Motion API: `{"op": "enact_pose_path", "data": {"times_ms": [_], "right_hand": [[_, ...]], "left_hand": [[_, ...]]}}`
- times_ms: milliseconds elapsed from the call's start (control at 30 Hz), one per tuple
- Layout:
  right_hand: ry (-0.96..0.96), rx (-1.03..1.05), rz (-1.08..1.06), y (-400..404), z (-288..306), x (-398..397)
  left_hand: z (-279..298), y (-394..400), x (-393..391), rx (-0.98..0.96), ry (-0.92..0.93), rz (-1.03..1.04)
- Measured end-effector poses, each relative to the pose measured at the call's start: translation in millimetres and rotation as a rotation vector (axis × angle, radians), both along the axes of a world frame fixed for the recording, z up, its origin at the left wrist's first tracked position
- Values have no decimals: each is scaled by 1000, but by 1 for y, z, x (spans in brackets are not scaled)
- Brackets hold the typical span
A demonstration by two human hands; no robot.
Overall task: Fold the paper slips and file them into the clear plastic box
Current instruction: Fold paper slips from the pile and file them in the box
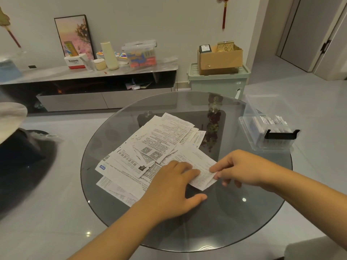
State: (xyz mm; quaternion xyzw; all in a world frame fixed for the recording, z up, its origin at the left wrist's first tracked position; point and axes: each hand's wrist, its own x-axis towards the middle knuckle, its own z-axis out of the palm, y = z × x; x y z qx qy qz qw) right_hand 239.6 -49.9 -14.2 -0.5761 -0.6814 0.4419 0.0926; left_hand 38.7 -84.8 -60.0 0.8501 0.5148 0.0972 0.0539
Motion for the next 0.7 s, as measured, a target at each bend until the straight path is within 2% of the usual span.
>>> {"op": "enact_pose_path", "data": {"times_ms": [100,167,267,400,500,700], "right_hand": [[123,-92,-18,-4,9,4],[55,-46,45,-7,13,7],[-153,145,161,-7,17,10],[-119,216,223,-7,17,12],[-138,286,163,-3,8,7],[-76,326,-20,1,-16,-9]], "left_hand": [[-1,-1,0,28,-58,-31],[-1,-2,-1,58,-155,-57],[4,-7,-3,-26,-318,-22],[6,-10,-6,-120,-502,127],[8,-9,-5,-154,-593,196],[8,-4,0,-153,-604,309]]}}
